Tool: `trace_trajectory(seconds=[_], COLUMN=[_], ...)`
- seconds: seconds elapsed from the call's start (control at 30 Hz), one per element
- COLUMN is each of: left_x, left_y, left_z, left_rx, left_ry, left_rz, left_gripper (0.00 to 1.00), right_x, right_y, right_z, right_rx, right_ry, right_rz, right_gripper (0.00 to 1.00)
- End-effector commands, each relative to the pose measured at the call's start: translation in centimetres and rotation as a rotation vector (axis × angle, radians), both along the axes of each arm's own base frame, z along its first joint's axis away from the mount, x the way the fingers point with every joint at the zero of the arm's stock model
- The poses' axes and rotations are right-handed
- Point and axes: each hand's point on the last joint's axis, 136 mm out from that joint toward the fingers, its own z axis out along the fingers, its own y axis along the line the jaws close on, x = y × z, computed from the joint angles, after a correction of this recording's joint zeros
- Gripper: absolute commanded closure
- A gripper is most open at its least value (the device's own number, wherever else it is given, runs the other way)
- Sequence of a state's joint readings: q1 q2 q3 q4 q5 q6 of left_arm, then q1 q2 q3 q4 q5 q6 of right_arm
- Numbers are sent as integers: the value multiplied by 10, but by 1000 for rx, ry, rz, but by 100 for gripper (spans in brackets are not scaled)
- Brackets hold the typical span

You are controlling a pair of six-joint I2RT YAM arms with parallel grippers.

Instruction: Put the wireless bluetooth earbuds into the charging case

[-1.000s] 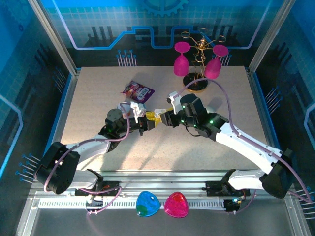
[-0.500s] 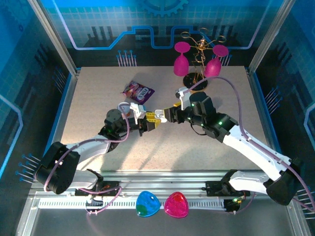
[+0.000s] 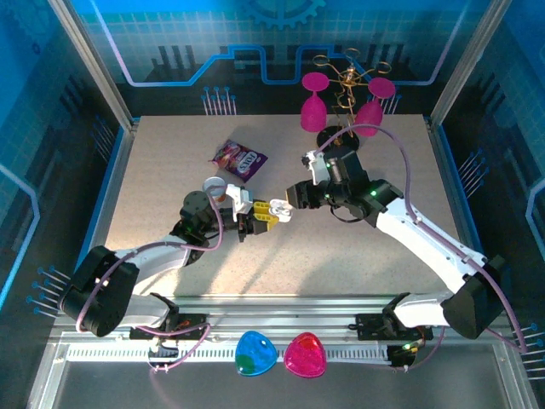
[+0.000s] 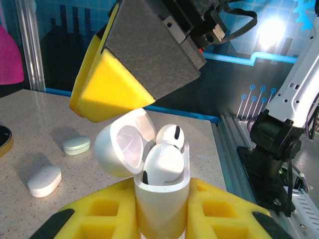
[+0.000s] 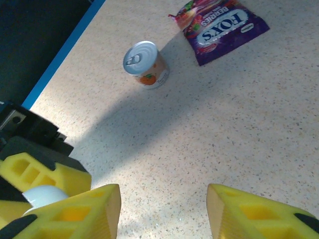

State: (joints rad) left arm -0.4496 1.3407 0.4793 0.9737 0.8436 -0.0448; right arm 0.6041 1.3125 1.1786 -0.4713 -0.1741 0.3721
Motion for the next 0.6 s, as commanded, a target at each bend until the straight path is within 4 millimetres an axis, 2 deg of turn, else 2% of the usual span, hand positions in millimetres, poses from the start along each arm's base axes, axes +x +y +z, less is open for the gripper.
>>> trace_trajectory(seconds=[0.0, 0.17, 0.4, 0.57], left_x=[-1, 6, 7, -4], left_y=[1, 2, 0, -3], left_z=[11, 12, 15, 21], left_rx=[-19, -25, -35, -46], left_ry=[-63, -37, -10, 2], left_rz=[16, 36, 19, -51], left_gripper=[78, 78, 78, 78], right_x=[-21, -35, -46, -72], right_y=[4, 1, -3, 7], right_z=[7, 8, 31, 43], right_rx=[3, -10, 37, 117], right_ry=[14, -6, -144, -270], right_rz=[124, 181, 227, 405], right_gripper=[51, 50, 50, 45])
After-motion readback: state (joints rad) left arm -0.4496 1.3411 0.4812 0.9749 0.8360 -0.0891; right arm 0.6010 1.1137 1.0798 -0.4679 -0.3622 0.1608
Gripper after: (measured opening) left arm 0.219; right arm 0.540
